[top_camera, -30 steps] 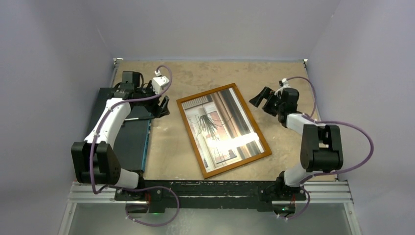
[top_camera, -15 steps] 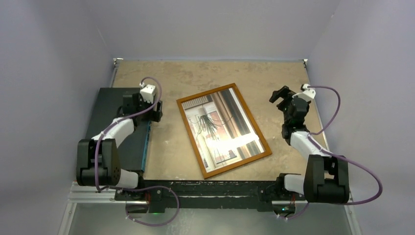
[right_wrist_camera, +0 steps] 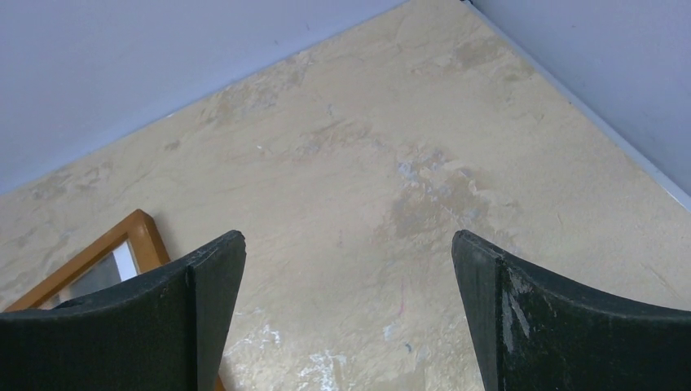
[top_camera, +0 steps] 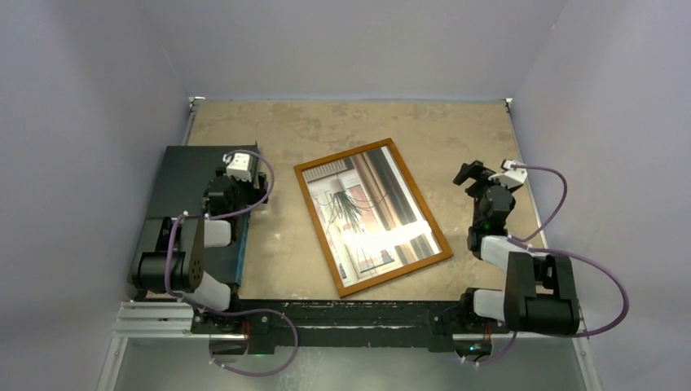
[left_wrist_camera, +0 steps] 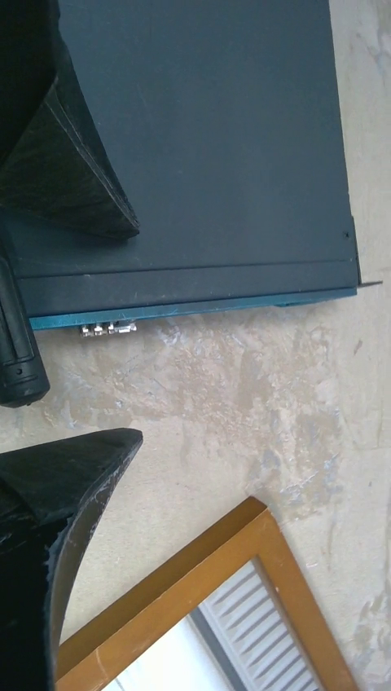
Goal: Put the photo into the frame
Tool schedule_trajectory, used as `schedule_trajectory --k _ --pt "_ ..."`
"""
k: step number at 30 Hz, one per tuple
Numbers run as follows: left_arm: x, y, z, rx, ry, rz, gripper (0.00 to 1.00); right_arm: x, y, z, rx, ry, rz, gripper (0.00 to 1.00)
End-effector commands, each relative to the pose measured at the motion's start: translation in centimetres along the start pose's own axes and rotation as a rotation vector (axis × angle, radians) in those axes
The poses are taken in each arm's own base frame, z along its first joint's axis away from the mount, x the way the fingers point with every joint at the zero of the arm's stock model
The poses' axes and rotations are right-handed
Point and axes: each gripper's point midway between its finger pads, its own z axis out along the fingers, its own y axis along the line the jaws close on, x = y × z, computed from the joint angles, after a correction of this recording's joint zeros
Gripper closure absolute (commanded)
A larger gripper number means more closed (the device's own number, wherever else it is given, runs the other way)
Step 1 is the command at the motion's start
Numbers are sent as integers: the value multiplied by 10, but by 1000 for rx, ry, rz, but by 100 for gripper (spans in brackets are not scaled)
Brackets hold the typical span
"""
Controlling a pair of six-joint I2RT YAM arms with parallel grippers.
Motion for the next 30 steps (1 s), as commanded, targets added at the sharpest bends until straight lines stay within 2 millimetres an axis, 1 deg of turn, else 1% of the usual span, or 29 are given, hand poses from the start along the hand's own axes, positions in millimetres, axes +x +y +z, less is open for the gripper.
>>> schedule_trajectory --k 1,3,4,6,7,8,9,10,12,13,14,15,16,17,18,19,20,22,24,25,30 --pt "-25 11 1 -69 -176 -40 14 -26 -1 2 -17 -159 -65 1" --pt "-16 11 0 -74 -177 -40 14 -26 3 5 -43 -179 -100 1" --pt "-20 10 -3 -66 -213 -29 14 -27 3 6 -50 -187 -116 1" --pt "-18 4 -12 -44 -249 1 14 -23 3 6 -56 -186 -133 1" --pt "-23 2 -18 -39 -305 1 12 -20 3 3 -70 -198 -139 1" --pt "-15 0 -22 -31 -292 4 10 -24 6 -2 -95 -237 -143 1" --pt "-12 -1 -25 -28 -273 14 9 -23 9 -5 -110 -246 -152 1" --pt "-15 -1 -25 -29 -283 15 9 -20 12 -6 -122 -236 -169 1" --pt "-18 -3 -18 -12 -289 8 8 -10 22 -10 -174 -235 -210 1" --pt "-14 -1 -10 -19 -237 5 7 -11 30 -12 -217 -285 -222 1" --pt "-7 4 -3 -38 -185 -3 7 -4 30 -9 -200 -255 -237 1" --pt "-9 4 -4 -54 -205 1 7 4 25 1 -144 -181 -235 1" --pt "-13 4 -5 -57 -225 0 6 0 24 9 -122 -201 -239 1" --pt "-11 4 -5 -61 -207 2 6 2 32 9 -118 -210 -259 1" --pt "-10 5 -5 -63 -200 3 6 13 37 10 -132 -147 -258 1" --pt "-10 4 -5 -61 -209 0 5 13 38 9 -141 -158 -267 1" --pt "-12 4 -6 -60 -223 1 5 5 38 8 -141 -201 -266 1" --pt "-10 4 -5 -62 -204 3 5 13 37 7 -139 -153 -274 1" --pt "-11 4 -5 -61 -213 1 4 4 38 7 -139 -203 -267 1" --pt "-11 4 -6 -62 -215 0 4 7 37 7 -134 -185 -270 1" --pt "-11 4 -5 -62 -213 0 3 6 36 7 -132 -193 -268 1"
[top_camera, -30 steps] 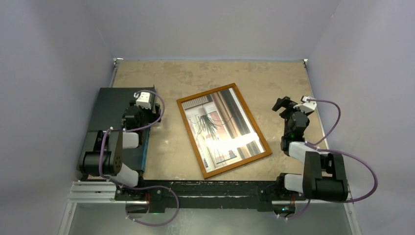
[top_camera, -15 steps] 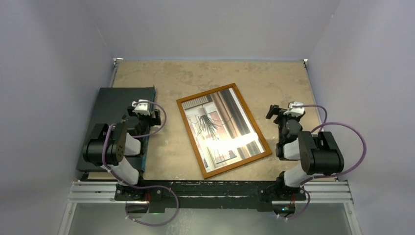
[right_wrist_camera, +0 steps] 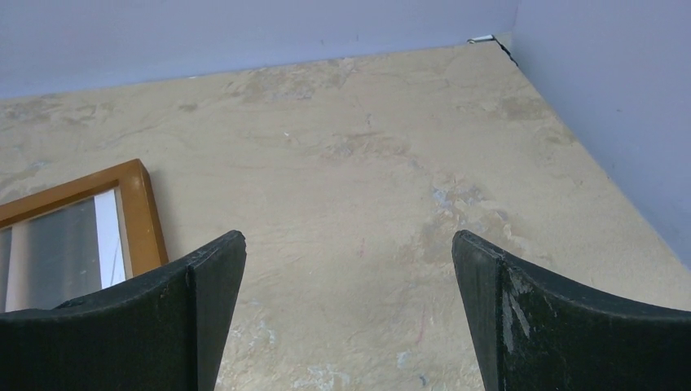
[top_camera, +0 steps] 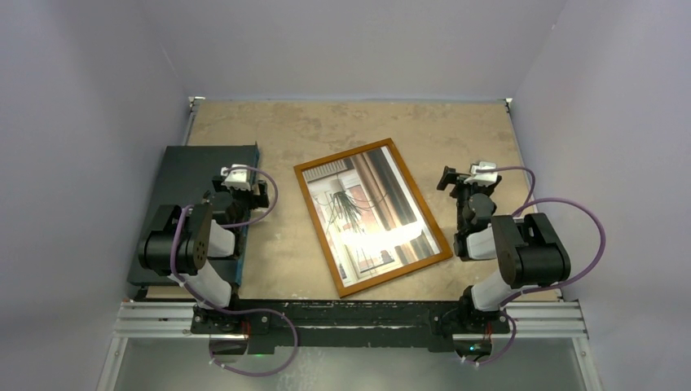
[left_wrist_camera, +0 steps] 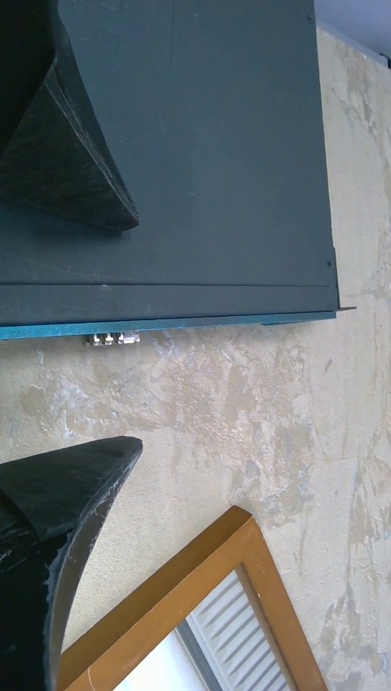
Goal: Put the photo into the frame
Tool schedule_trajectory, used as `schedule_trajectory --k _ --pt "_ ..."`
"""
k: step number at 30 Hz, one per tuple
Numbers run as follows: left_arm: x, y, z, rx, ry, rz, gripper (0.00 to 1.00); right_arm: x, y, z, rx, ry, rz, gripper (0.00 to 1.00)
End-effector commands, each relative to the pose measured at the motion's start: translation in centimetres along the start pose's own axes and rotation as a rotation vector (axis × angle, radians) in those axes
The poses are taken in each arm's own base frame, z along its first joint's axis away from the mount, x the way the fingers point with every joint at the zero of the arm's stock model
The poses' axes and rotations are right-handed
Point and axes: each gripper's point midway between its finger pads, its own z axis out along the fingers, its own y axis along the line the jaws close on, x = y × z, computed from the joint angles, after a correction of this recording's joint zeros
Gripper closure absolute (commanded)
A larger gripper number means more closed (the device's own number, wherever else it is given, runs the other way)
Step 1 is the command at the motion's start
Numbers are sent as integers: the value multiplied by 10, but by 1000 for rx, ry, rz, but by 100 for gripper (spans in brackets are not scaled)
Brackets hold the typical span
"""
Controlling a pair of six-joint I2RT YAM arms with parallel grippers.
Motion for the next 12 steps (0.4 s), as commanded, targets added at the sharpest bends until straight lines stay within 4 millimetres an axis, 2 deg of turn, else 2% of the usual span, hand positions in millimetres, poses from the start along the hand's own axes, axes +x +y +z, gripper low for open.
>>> schedule_trajectory --k 1,12 --pt "-13 0 4 -5 -44 -2 3 -26 -4 5 25 -97 -8 1" --pt "-12 4 5 -23 -33 3 1 -25 -4 5 24 -93 -10 1"
